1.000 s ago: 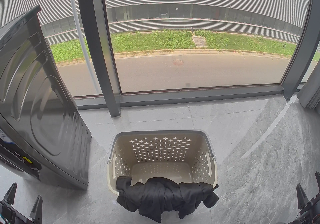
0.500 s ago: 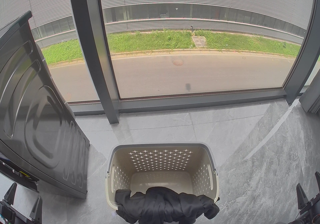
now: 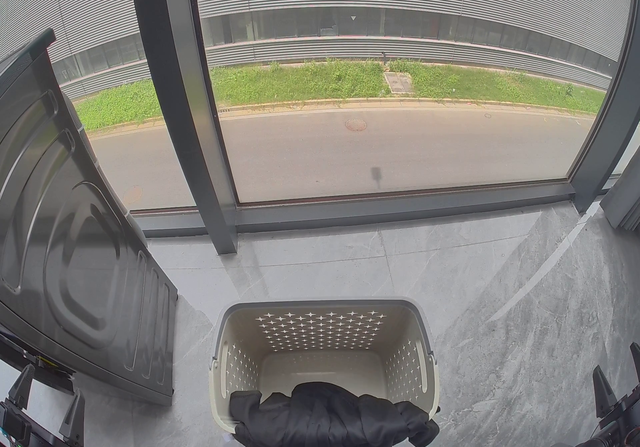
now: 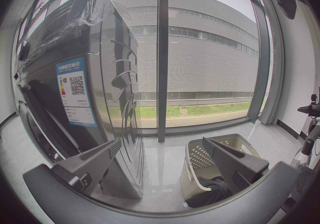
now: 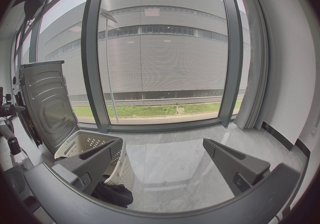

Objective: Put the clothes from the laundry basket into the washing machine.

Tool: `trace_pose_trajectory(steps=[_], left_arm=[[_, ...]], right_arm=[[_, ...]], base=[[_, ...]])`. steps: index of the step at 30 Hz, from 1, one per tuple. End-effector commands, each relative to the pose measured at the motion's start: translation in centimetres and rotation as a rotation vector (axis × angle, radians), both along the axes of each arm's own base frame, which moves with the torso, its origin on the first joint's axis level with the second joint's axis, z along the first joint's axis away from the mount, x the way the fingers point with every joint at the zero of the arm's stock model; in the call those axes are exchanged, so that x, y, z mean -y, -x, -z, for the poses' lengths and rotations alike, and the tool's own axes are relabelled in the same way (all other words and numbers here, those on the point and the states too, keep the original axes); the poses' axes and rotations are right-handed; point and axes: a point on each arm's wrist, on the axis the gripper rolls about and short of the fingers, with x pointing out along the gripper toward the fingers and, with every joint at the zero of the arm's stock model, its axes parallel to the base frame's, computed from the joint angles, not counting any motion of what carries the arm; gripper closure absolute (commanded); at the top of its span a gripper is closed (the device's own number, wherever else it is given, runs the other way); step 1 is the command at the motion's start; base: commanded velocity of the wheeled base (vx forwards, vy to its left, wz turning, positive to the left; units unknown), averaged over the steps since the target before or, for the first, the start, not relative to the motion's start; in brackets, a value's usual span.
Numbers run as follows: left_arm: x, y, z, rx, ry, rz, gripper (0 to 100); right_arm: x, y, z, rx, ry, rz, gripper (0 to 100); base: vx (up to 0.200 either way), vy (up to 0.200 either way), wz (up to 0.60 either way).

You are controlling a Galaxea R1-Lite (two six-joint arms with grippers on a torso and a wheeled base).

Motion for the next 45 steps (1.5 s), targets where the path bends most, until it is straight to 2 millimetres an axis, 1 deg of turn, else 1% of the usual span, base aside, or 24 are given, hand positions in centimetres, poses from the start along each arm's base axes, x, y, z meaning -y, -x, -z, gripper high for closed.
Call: trace_pose_trajectory(steps=[1,13,16,45], left_arm=[[0.00,-0.01,0.47,-0.001,0.001,-0.001,0],[0.00,-0.01,0.47,-0.001,0.001,-0.001,0],[0.00,0.00,0.48,0.001,0.001,-0.001,0],[0.00,0.00,0.48,0.001,-0.004,-0.001,0]], right_arm=[[0.00,-0.02,0.52,-0.003,0.000,-0.001,0],[0.00,-0.02,0.52,-0.003,0.000,-0.001,0],[0.00,-0.02,0.52,-0.003,0.000,-0.001,0],[0.00,-0.02,0.52,-0.003,0.000,-0.001,0]], base=[[0.000,0.000,0.00],[0.000,0.000,0.00],[0.200,0.000,0.00],[0.000,0.000,0.00]])
